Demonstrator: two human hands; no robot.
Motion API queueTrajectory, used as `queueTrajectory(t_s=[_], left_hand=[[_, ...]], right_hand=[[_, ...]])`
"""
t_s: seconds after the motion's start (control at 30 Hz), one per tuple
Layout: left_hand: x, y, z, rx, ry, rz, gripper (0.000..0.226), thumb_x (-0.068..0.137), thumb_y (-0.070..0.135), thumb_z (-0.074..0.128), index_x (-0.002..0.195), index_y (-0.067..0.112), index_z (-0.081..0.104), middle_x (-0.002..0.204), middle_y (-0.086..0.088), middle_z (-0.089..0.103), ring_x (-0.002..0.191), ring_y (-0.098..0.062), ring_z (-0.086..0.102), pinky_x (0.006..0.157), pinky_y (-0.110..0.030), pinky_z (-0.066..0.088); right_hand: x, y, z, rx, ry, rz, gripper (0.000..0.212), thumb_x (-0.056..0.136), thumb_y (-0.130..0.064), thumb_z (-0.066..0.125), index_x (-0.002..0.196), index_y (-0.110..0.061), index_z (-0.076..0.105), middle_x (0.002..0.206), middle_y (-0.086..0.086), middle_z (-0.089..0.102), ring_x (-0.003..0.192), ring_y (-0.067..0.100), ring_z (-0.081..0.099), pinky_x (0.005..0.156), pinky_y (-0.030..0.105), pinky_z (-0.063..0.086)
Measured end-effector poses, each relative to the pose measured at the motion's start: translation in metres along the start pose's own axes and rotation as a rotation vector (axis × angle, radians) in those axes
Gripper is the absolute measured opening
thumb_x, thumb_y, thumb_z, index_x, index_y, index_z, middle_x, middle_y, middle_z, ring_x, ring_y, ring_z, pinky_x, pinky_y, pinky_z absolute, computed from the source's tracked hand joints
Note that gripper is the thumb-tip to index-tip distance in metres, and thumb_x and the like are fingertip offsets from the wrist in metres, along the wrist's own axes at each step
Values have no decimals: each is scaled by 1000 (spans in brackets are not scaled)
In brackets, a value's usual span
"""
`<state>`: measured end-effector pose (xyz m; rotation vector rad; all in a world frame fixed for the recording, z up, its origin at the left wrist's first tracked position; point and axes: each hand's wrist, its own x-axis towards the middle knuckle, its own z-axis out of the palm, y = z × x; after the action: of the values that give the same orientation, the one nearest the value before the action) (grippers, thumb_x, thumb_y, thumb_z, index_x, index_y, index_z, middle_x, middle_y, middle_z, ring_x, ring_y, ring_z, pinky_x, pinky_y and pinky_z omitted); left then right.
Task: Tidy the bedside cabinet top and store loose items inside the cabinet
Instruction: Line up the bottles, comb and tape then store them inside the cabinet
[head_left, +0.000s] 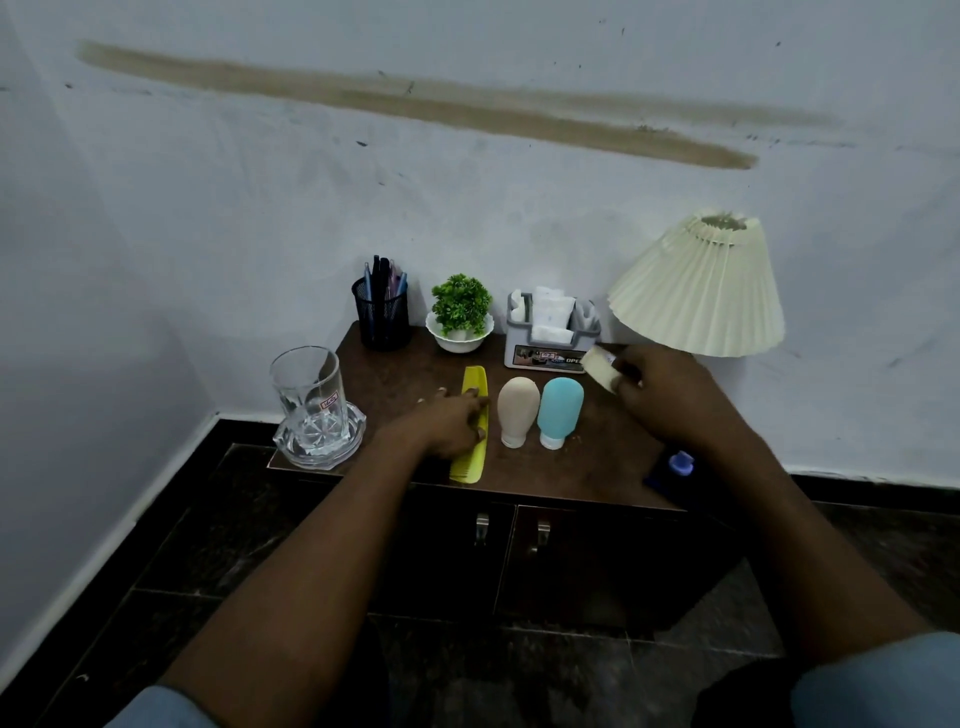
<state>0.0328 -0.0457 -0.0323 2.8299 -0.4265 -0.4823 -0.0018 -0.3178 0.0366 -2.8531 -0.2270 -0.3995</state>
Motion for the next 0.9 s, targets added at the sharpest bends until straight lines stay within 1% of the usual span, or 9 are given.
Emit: queueTrajectory(t_s=[0.13, 0.2, 0.27, 0.33, 0.43, 0.5, 0.6, 0.73, 0.9], left_hand=[[0, -3, 0, -50, 14, 3, 63, 105, 32, 51, 161, 25, 25, 171, 0, 14, 155, -39, 13, 123, -56, 18], [-1, -8, -3, -231, 124, 2, 57, 104, 17, 50, 158, 20, 35, 166, -8, 31, 149, -34, 33, 119, -44, 33], [-4, -10, -11, -531, 336, -42, 49, 101, 5, 46, 148, 14, 52, 144, -11, 58, 124, -28, 60, 96, -34, 50], [-11, -10, -25, -930, 516, -128, 37, 101, 1, 45, 129, 11, 67, 114, -7, 69, 96, -21, 64, 73, -28, 48], [-27, -20, -48, -1484, 573, -114, 25, 106, 17, 47, 113, 12, 70, 108, -9, 73, 100, -25, 64, 84, -33, 49], [-46, -31, -57, -1633, 553, -66, 37, 107, 40, 46, 116, 14, 71, 113, -3, 76, 107, -19, 68, 94, -34, 50], [-64, -39, -59, -1622, 576, -27, 55, 103, 59, 40, 126, 19, 69, 127, 5, 71, 122, -11, 60, 100, -31, 44], [-69, -35, -55, -1509, 554, 6, 71, 102, 64, 28, 146, 15, 54, 151, 6, 54, 146, -8, 37, 119, -35, 19], [-63, -30, -49, -1452, 521, 26, 62, 98, 69, 35, 130, 26, 65, 140, 13, 59, 126, 6, 48, 120, -36, 20]], right_hand=[[-11, -23, -23, 75, 191, -70, 18, 91, -24, 56, 101, -14, 67, 92, 9, 68, 84, 29, 63, 69, 39, 50], [-17, -39, -28, 129, 281, -182, 19, 89, -23, 55, 100, -13, 66, 88, 5, 64, 82, 25, 59, 67, 36, 43], [-24, -61, -26, 156, 299, -321, 17, 90, -19, 60, 104, -12, 67, 90, 0, 61, 86, 22, 55, 73, 30, 36], [-30, -85, -15, 130, 276, -437, 17, 91, -15, 63, 106, -9, 67, 96, 5, 63, 91, 26, 56, 77, 35, 42], [-31, -116, 7, 44, 223, -567, 21, 91, -18, 58, 107, -7, 67, 98, 12, 63, 91, 32, 55, 76, 42, 45], [-25, -132, 19, 36, 144, -591, 22, 92, -22, 55, 106, -8, 66, 98, 11, 62, 92, 32, 56, 74, 43, 48], [-16, -150, 46, 39, 40, -620, 21, 91, -18, 57, 108, -9, 67, 98, 15, 64, 94, 37, 60, 71, 44, 52], [-9, -163, 82, -12, -112, -663, 51, 89, -11, 62, 139, -15, 58, 121, 13, 66, 109, 36, 61, 76, 41, 53], [-11, -167, 110, -112, -160, -701, 47, 91, -10, 58, 138, -12, 57, 123, 15, 62, 110, 39, 60, 75, 41, 54]])
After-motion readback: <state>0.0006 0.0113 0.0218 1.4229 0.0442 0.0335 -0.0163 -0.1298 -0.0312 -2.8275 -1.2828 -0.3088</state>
